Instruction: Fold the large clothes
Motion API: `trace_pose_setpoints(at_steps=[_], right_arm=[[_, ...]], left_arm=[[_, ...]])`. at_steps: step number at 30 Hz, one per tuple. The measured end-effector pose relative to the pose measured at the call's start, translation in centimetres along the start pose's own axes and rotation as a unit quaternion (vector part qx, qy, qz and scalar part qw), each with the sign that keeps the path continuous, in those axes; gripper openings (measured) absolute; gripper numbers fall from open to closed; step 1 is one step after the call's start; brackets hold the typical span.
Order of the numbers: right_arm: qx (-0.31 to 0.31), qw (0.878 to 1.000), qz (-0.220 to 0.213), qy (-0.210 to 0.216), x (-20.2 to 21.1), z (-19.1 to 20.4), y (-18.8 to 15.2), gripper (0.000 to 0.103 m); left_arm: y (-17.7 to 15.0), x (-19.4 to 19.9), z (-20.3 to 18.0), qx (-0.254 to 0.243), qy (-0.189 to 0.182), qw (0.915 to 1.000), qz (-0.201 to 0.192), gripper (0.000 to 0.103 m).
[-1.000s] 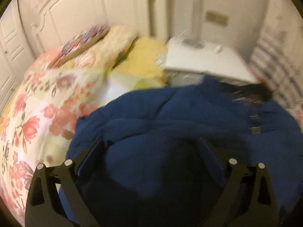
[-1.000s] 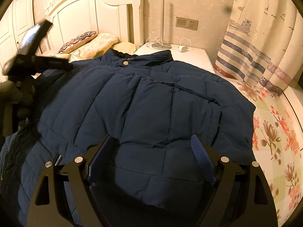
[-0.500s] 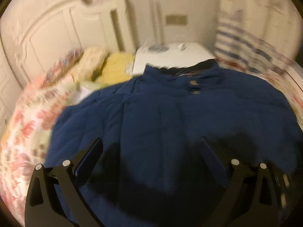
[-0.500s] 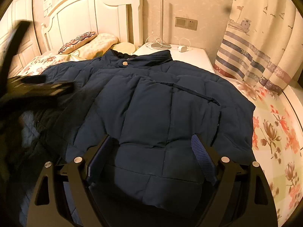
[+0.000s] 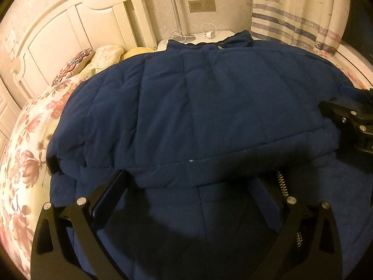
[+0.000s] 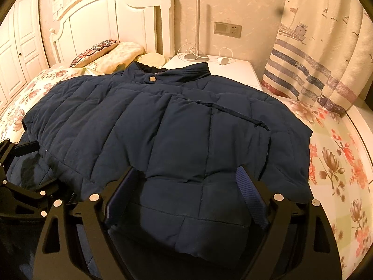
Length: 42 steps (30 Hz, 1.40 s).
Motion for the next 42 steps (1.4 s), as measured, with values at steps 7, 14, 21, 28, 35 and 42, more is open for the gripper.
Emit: trace_pose_setpoints(at_steps=[7, 14, 21, 28, 35, 42], right_arm=[[-0.033, 0.999, 0.0, 0.017, 2.4, -0.2, -0.2, 0.086], [0.088, 0.996, 0.03, -0.016, 3.3, 4.7, -5.0, 0.089], [0.099, 0.993, 0.053, -0.02, 2.0, 5.1, -5.4, 0.099], [0.066, 0.994, 0.087, -0.001, 4.4, 4.2, -6.3, 0.098], [0.033, 0.993, 0.116, 0.008, 5.9, -0.2, -11.1, 0.099], [0.005, 0.998, 0.065, 0.027, 11.0, 1.8, -11.3, 0.098]], left_arm=[[-0.3, 0.2, 0.5, 0.014, 0.0, 0.9999, 0.001, 0.101], [-0.3, 0.0, 0.8, 0.029, -0.012, 0.9995, 0.004, 0.101], [-0.5, -0.3, 1.2, 0.047, -0.02, 0.9986, 0.013, 0.101], [-2.6, 2.7, 3.8, 0.096, -0.028, 0.9949, 0.013, 0.101], [-8.6, 4.4, 10.3, 0.139, -0.008, 0.9895, 0.039, 0.101], [-9.9, 8.9, 8.5, 0.14, -0.003, 0.9902, 0.005, 0.099]])
Point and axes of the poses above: each gripper's, at about its wrist camera, not at the fingertips, and x roughly against the way its jaws point, z to its left, y to its top, the point moved 10 cm from there along -x, roughly the way its jaws point, and after that the axes turned 1 degree about -y, right-handed, at the moved point
